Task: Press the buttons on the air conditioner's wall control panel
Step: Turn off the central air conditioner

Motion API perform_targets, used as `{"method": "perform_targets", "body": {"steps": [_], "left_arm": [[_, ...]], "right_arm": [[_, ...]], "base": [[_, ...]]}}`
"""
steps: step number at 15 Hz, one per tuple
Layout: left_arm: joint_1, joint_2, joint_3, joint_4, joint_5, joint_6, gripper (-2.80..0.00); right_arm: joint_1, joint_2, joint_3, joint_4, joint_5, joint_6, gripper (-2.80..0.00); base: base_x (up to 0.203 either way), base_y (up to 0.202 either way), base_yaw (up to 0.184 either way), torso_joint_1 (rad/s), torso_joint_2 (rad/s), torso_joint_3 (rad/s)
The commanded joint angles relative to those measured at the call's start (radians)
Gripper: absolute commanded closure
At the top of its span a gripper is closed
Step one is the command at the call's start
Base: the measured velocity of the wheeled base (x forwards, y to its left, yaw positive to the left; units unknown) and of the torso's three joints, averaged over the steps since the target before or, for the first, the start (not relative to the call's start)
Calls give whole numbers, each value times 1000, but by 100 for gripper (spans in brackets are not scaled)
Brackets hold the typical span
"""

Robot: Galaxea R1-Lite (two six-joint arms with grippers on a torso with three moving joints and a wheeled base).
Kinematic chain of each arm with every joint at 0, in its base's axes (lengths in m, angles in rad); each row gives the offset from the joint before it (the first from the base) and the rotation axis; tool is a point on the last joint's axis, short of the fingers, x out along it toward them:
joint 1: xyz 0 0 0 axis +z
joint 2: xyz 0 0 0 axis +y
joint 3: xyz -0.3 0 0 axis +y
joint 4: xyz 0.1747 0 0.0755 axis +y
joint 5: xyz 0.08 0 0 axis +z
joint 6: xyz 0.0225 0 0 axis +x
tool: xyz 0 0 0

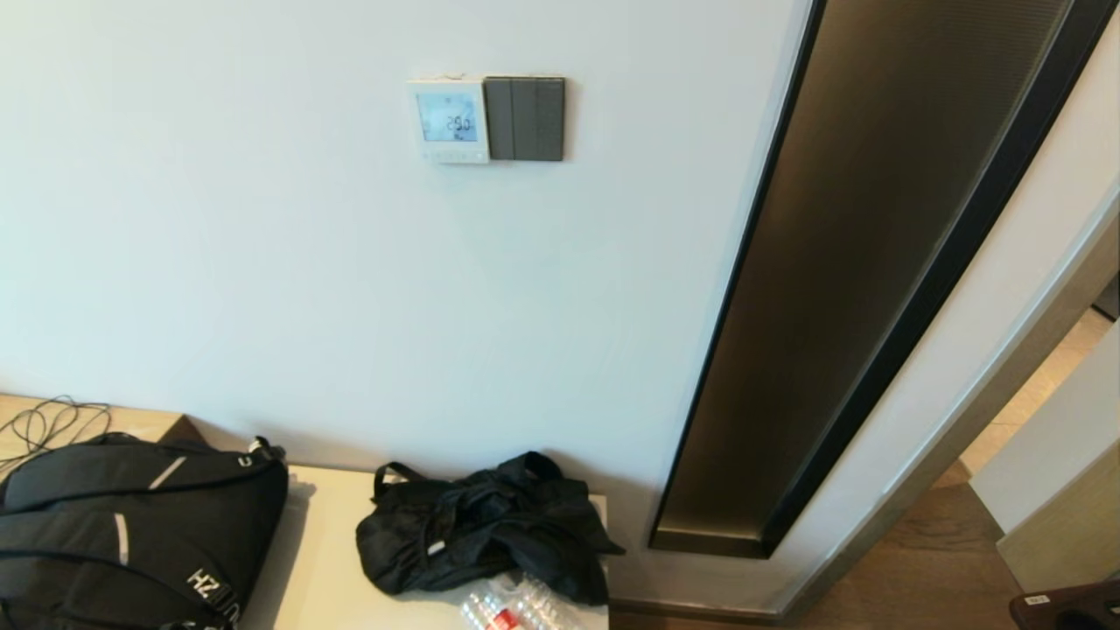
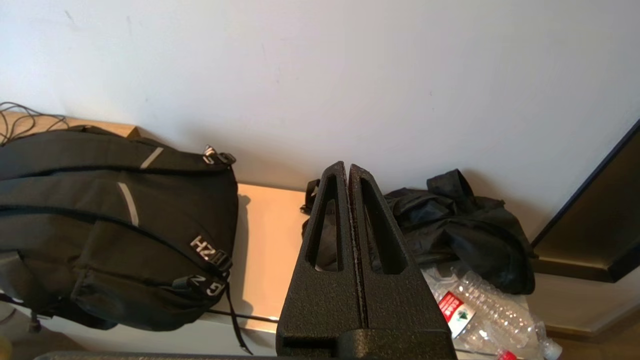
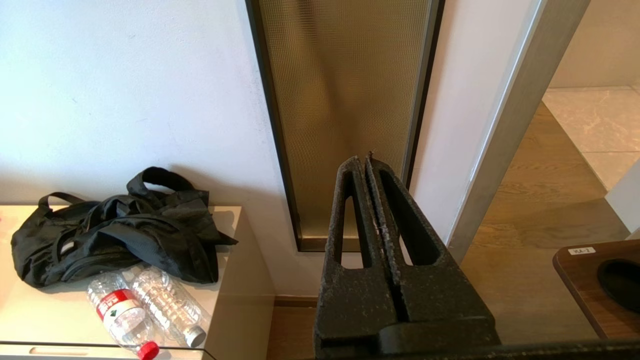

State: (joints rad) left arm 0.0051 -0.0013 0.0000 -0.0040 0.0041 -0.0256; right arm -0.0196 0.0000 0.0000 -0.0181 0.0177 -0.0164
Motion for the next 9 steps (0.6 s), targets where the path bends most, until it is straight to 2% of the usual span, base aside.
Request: {"method": "perform_targets", "body": {"steps": [1, 9], "left_arm": [[-1, 1, 0, -1, 0, 0, 0], [-1, 1, 0, -1, 0, 0, 0]], "right_arm": [[0, 2, 0, 0, 1, 0, 0], [0, 2, 1, 0, 0, 0, 0]], "base": [[0, 0, 0, 0, 0, 0], [0, 0, 0, 0, 0, 0]]}}
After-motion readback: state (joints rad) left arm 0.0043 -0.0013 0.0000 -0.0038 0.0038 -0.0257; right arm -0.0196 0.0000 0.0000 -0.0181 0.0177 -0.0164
